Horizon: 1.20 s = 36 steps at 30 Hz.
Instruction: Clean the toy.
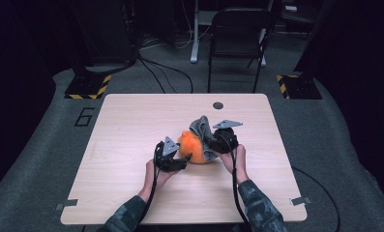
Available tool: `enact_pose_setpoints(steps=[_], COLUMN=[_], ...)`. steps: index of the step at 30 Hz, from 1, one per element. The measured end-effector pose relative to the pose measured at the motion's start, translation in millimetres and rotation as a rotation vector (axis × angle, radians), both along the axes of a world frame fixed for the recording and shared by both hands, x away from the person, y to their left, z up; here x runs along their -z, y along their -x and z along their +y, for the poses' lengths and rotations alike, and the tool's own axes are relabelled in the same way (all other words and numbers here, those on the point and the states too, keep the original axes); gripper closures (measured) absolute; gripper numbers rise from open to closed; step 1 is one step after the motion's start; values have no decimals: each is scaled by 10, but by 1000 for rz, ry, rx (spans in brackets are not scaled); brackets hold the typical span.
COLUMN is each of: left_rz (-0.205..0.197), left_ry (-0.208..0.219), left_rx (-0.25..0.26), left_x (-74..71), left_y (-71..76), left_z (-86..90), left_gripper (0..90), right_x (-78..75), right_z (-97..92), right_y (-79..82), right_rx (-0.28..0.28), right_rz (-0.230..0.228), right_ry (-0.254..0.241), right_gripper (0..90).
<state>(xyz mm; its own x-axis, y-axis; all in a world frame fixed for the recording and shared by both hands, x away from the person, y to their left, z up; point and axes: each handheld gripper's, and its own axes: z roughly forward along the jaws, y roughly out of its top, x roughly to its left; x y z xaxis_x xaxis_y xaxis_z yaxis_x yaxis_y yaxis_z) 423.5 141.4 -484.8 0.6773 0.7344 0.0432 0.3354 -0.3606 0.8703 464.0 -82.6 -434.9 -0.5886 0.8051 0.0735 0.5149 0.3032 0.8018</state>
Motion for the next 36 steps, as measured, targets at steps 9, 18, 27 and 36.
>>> enact_pose_setpoints(steps=[9, 18, 27, 36], left_rz=[-31, -15, 31, 50], left_ry=[-58, -23, 64, 99], left_rx=[-27, -59, -63, -56], left_x=[80, 77, 17, 16], left_y=[18, 23, 54, 53], left_z=[-86, -81, -43, -38], left_gripper=[483, 752, 759, 758], right_x=[33, 17, -269, -141], right_z=[93, 48, 293, 445], right_y=[-101, -73, 185, 213], right_rx=[-10, 0, -43, -67], right_rz=[-32, -65, -102, -117], right_ry=[-10, -53, -15, 59], right_gripper=[723, 722, 723, 735])
